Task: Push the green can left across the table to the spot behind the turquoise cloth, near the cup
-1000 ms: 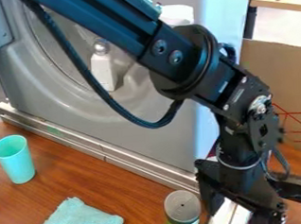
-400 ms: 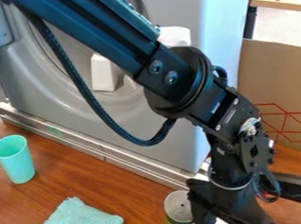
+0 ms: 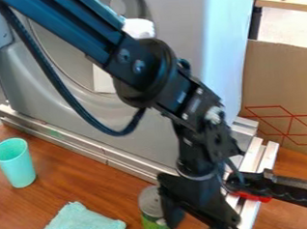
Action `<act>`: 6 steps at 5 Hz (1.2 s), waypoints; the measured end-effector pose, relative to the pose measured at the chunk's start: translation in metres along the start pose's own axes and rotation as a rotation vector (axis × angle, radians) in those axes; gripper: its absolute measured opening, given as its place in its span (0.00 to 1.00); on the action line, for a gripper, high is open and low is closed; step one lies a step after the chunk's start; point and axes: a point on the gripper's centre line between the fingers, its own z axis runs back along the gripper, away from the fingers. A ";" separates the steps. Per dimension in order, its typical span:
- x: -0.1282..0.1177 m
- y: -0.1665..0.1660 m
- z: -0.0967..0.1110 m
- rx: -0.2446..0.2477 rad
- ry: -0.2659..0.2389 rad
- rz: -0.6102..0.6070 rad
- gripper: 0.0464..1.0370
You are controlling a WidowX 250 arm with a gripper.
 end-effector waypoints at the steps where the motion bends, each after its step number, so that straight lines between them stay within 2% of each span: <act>1: 0.007 0.032 0.000 0.027 -0.029 0.034 0.96; 3: -0.004 0.063 0.003 0.116 0.060 0.026 0.96; 4: -0.013 0.079 0.003 0.142 0.085 0.065 0.96; 5: -0.015 0.095 0.011 0.181 0.073 0.082 0.96; 6: -0.020 0.111 0.014 0.222 0.089 0.098 0.96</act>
